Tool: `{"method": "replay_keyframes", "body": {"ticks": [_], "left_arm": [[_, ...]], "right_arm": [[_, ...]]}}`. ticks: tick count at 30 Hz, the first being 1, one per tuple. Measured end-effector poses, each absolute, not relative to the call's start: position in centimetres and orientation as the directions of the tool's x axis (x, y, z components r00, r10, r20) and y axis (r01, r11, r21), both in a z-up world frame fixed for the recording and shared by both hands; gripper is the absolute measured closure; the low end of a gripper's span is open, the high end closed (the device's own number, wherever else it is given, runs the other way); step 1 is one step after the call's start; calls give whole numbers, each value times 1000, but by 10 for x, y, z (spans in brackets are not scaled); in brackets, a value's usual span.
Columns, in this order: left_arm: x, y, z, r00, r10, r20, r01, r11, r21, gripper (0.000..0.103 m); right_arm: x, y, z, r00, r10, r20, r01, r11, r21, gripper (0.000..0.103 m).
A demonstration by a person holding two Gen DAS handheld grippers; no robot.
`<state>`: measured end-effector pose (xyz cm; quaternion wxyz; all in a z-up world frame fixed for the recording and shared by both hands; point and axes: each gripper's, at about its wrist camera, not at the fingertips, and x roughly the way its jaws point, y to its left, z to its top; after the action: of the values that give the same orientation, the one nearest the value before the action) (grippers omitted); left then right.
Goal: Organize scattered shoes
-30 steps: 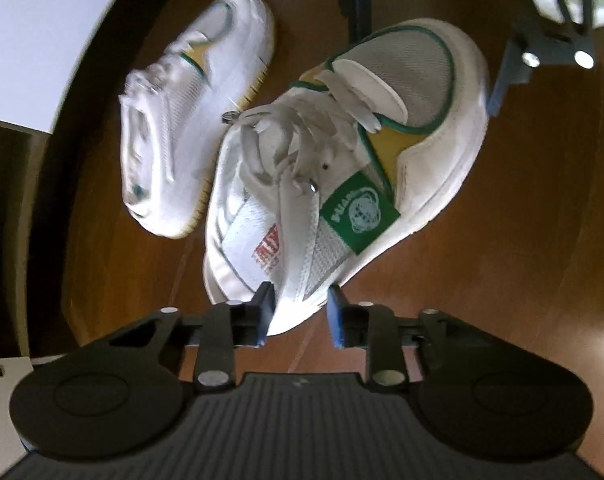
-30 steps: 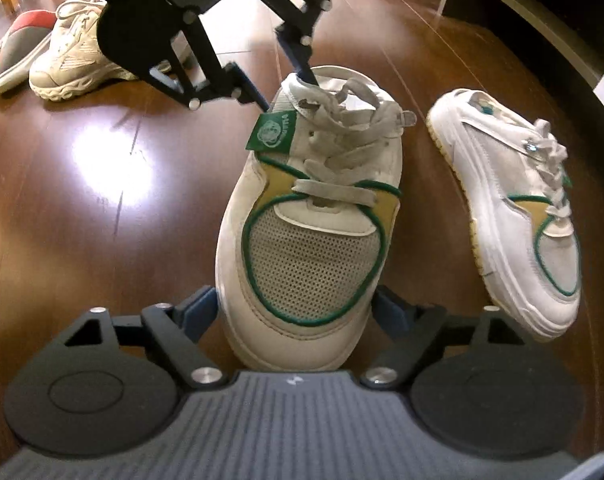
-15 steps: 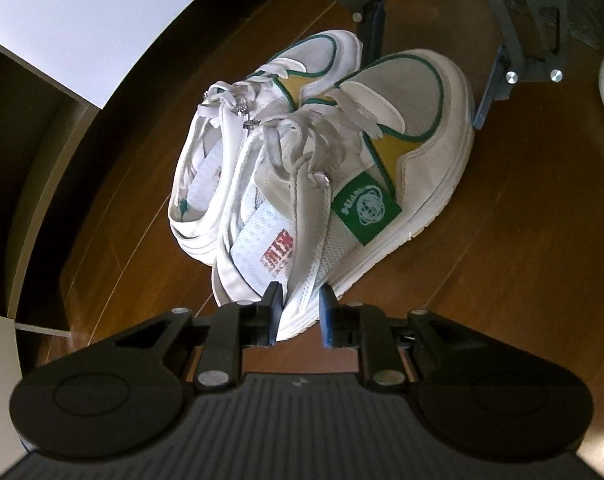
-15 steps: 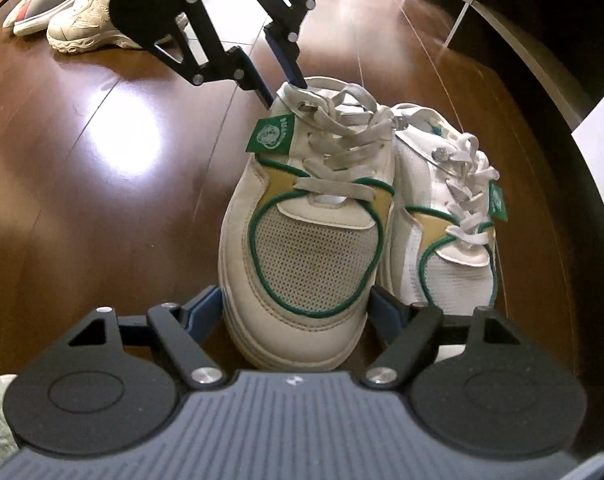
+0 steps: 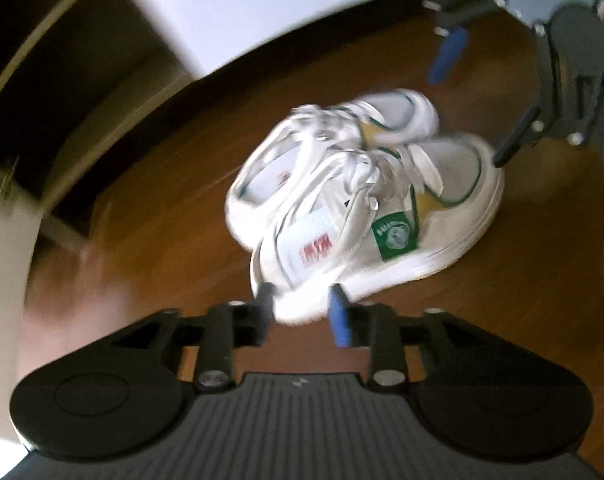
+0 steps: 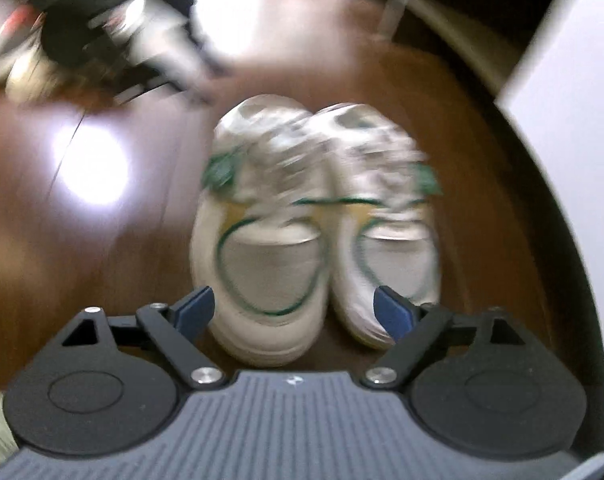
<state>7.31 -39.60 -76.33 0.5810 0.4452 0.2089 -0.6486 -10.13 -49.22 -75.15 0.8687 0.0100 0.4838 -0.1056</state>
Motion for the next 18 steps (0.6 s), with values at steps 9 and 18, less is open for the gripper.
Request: {"method": "replay_keyframes", "body": {"ticks": [9,18], "left_arm": [[87,-228,-735,167,-382,-909,977,188,101,39],[137,-144,-715,414,-277,-867,761,628,163,39]], "right_arm": [[-45,-449,-745,590,148,-794,270,891,366,18],[88,-347,-766,541,282,-792,215,864,455,53]]}}
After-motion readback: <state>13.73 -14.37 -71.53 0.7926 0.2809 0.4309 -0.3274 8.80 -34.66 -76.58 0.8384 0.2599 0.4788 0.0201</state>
